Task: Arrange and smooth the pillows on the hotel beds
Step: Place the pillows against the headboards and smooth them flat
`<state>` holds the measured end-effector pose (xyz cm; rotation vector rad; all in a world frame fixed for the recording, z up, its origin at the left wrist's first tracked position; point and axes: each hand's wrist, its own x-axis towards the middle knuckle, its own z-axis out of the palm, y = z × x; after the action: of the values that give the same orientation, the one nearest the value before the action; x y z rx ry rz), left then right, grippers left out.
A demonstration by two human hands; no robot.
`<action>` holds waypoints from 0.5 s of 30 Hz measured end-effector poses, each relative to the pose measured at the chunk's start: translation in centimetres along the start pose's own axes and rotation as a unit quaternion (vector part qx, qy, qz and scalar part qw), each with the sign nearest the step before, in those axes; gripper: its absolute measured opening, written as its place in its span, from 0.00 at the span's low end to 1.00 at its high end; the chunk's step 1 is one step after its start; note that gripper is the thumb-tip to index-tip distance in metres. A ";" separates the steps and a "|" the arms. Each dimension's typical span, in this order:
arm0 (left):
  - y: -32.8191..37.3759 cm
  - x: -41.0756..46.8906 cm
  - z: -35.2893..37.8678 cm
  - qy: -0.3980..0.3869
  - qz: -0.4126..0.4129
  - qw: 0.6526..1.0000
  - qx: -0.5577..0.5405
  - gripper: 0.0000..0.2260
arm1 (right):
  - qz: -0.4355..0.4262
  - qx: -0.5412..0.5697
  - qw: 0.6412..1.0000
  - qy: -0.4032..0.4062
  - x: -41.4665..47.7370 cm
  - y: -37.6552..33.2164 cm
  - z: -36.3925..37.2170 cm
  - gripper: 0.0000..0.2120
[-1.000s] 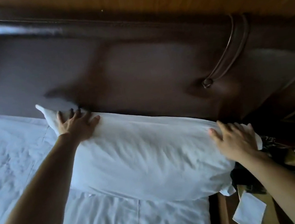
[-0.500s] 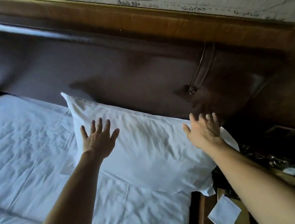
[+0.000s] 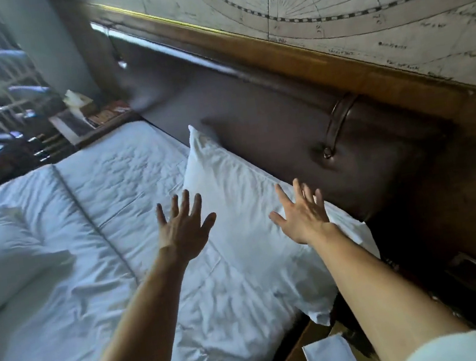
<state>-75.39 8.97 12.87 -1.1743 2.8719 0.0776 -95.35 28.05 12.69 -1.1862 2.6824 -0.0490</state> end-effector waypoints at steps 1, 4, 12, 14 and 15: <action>0.2 -1.8 -0.2 0.003 -0.020 1.000 -0.001 0.32 | -0.010 0.000 1.000 -0.003 -0.7 0.1 0.0 0.35; 0.9 -8.1 -0.4 0.007 -0.084 0.996 -0.008 0.32 | -0.060 -0.011 0.998 -0.007 -3.4 0.5 0.2 0.36; 3.5 -22.6 0.5 -0.001 -0.206 0.977 -0.049 0.33 | -0.165 -0.033 0.985 -0.037 -11.0 -0.4 0.0 0.37; 3.6 -26.0 0.6 0.002 -0.230 0.972 -0.049 0.33 | -0.190 -0.038 0.980 -0.043 -12.9 -1.3 -0.1 0.37; 3.5 -27.4 0.6 0.002 -0.240 0.970 -0.049 0.33 | -0.200 -0.041 0.978 -0.044 -13.7 -1.8 -0.1 0.36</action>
<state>-58.33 30.67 13.82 -1.8488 2.5227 0.2002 -85.10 36.92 15.38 -1.6918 2.3501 0.0519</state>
